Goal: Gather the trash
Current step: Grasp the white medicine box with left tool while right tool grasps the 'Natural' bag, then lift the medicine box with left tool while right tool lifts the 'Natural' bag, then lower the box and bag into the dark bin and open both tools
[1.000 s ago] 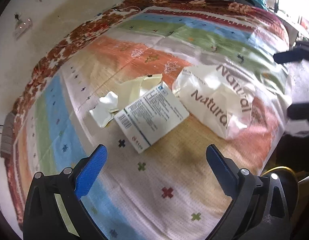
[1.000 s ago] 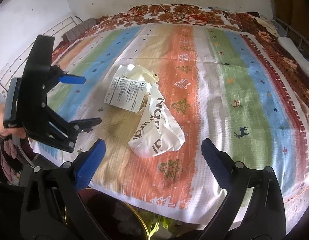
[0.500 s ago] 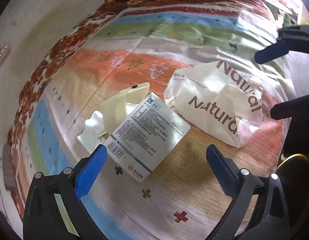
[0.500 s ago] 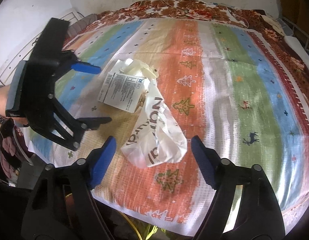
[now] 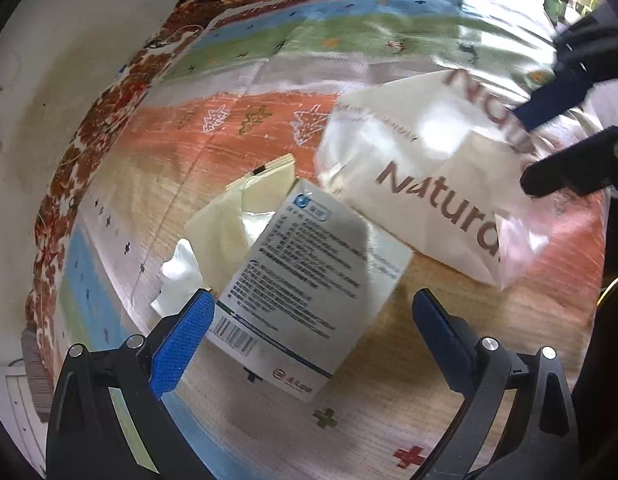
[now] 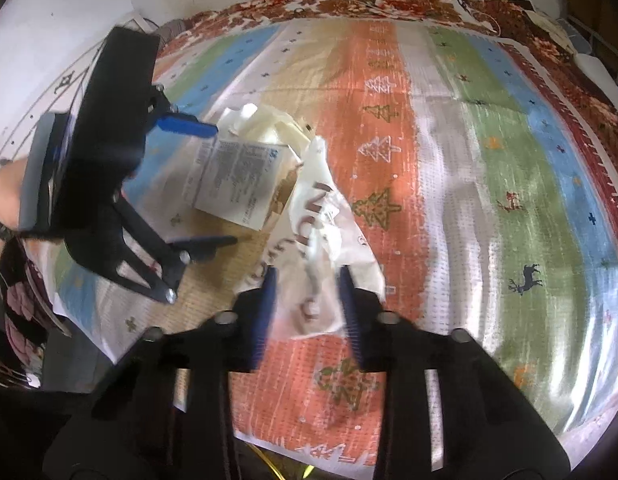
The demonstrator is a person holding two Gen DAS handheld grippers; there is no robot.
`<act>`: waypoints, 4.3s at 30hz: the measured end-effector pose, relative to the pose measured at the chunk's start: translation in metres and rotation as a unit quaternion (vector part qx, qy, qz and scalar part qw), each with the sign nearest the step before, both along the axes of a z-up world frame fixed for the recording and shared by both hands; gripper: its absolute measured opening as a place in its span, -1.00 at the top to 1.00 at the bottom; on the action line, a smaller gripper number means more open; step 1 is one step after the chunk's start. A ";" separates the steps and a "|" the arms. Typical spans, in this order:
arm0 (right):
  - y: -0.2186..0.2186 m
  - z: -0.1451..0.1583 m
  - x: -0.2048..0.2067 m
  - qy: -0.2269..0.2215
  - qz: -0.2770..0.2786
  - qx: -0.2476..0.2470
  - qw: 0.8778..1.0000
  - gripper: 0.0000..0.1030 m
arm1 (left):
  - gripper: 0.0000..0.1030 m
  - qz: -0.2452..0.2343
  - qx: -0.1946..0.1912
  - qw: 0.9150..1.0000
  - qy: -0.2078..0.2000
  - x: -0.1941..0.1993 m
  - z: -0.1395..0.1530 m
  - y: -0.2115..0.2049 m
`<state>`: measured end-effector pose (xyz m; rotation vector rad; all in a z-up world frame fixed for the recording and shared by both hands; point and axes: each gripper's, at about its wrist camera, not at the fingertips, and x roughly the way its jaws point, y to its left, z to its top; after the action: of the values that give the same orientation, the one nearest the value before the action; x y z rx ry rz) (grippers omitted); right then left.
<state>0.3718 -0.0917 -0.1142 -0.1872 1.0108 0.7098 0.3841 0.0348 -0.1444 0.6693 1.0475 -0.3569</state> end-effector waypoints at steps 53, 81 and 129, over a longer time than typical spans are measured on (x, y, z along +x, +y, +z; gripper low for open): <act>-0.007 -0.002 0.000 -0.001 0.012 -0.041 0.999 0.94 | -0.36 0.045 -0.153 0.978 0.134 -0.006 -0.016 0.031; -0.026 0.063 -0.049 -0.049 0.002 -0.005 0.999 1.00 | -0.35 0.336 -0.194 0.921 0.037 -0.110 0.071 0.049; -0.087 0.107 -0.256 -0.050 0.023 0.087 0.995 1.00 | -0.36 0.406 -0.400 0.821 -0.039 -0.312 0.128 -0.010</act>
<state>0.1153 -0.1786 -0.0072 -0.0937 0.8466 0.8180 0.0721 0.0250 -0.0160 -0.5336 0.8982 0.0086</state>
